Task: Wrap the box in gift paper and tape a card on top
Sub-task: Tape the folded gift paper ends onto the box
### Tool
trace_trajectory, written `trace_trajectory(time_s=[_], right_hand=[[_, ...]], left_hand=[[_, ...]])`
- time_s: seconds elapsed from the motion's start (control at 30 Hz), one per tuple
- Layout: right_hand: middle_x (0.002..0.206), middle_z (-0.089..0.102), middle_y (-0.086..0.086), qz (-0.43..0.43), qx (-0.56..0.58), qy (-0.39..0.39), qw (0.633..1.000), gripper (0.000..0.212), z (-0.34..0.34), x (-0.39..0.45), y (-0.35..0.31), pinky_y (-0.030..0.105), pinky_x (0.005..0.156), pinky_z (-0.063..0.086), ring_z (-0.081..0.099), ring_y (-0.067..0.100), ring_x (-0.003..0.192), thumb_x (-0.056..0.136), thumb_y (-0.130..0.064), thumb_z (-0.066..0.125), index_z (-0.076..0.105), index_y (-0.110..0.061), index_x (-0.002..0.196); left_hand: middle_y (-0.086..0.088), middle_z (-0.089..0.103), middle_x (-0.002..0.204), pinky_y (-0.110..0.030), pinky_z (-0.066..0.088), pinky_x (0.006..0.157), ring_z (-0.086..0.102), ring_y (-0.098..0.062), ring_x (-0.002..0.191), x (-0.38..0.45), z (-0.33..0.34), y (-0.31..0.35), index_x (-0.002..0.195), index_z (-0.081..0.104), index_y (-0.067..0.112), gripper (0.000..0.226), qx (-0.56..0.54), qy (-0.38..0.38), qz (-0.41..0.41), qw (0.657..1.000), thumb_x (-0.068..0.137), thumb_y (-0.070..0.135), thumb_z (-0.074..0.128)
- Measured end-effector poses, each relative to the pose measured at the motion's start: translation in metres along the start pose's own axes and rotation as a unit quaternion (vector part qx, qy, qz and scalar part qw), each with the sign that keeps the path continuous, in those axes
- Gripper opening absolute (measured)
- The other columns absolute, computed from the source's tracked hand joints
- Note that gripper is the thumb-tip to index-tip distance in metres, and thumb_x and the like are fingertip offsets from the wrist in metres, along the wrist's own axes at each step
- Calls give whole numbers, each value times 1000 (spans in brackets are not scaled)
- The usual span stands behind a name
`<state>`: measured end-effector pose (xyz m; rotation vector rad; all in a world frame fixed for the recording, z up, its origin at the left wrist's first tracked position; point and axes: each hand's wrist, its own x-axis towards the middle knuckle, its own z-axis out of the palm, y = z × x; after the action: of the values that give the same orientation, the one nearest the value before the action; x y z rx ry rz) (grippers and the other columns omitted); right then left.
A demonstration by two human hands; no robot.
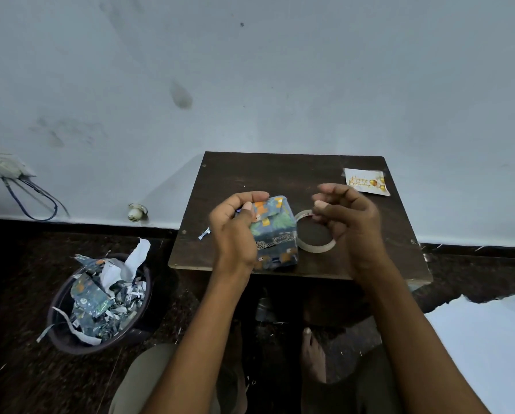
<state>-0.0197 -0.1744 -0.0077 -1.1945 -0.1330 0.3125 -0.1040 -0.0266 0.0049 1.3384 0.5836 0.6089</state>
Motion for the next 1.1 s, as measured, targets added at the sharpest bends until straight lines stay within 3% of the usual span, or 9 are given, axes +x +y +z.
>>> trace_trajectory(time_s=[0.1, 0.17, 0.3, 0.43, 0.57, 0.77, 0.87, 0.97, 1.1], right_hand=[[83, 72, 0, -94, -257, 67, 959, 26, -26, 3, -3, 23, 65, 51, 64, 7, 72, 83, 7, 72, 73, -17, 93], [79, 71, -5, -113, -357, 69, 925, 24, -37, 2, -3, 23, 59, 48, 60, 3, 65, 83, 3, 73, 75, -20, 91], [83, 73, -12, -123, -475, 10, 871, 17, -35, -1, -2, 13, 65, 45, 60, -1, 67, 80, -9, 81, 78, -21, 91], [92, 70, -6, -126, -589, -64, 795, 21, -20, -4, 10, 27, 79, 47, 58, 10, 84, 74, -23, 86, 79, -22, 94], [96, 67, 2, -96, -661, -119, 735, 12, -6, -7, 22, 33, 69, 44, 53, 24, 98, 78, -19, 74, 74, -12, 88], [91, 68, 6, -106, -673, -48, 731, 15, -7, -3, 27, 31, 67, 43, 56, 26, 95, 80, -5, 67, 78, -12, 86], [91, 67, 4, -175, -623, 8, 763, 26, -12, -4, 21, 30, 71, 39, 54, 25, 92, 78, 3, 72, 81, -14, 96], [89, 64, 2, -263, -559, 34, 786, 32, -11, -8, 15, 33, 67, 45, 55, 25, 90, 75, 12, 74, 80, -11, 96], [94, 65, 7, -393, -512, 72, 760, 25, -4, -21, 7, 36, 63, 47, 58, 27, 88, 82, 11, 73, 79, -5, 100]], left_hand=[[-5, 71, 77, -19, 52, 58, 67, -9, 65, 6, -9, 3, 85, 73, 10, 38, -18, 32, 1, 999, 99, -8, 43], [-2, 70, 75, -17, 50, 56, 66, -5, 62, 8, -12, 4, 85, 73, 10, 38, -21, 35, 2, 999, 99, -9, 43], [-6, 73, 82, -20, 53, 59, 68, -13, 71, 5, -11, 3, 86, 75, 11, 38, -9, 24, -3, 1000, 99, -6, 44], [-10, 73, 86, -24, 55, 63, 69, -16, 76, 3, -7, 2, 87, 75, 12, 37, 7, 15, 3, 1000, 99, -6, 45], [-11, 74, 89, -26, 55, 64, 69, -19, 79, 3, -8, 2, 86, 75, 13, 37, 17, 14, 6, 1000, 98, -5, 46], [-8, 74, 87, -22, 53, 60, 70, -14, 76, 1, -8, 4, 87, 75, 12, 36, 14, 4, 3, 1000, 99, -5, 46], [-7, 75, 87, -28, 55, 64, 71, -18, 79, 0, -8, 3, 86, 76, 14, 36, 18, -2, 6, 1000, 99, -4, 47], [-11, 76, 94, -40, 58, 73, 72, -27, 87, 0, -8, 2, 86, 77, 17, 35, 32, -9, 15, 999, 97, -1, 49], [4, 69, 104, -44, 56, 87, 66, -22, 102, -2, -2, 0, 81, 76, 31, 22, 98, -9, 63, 993, 85, 19, 59]])
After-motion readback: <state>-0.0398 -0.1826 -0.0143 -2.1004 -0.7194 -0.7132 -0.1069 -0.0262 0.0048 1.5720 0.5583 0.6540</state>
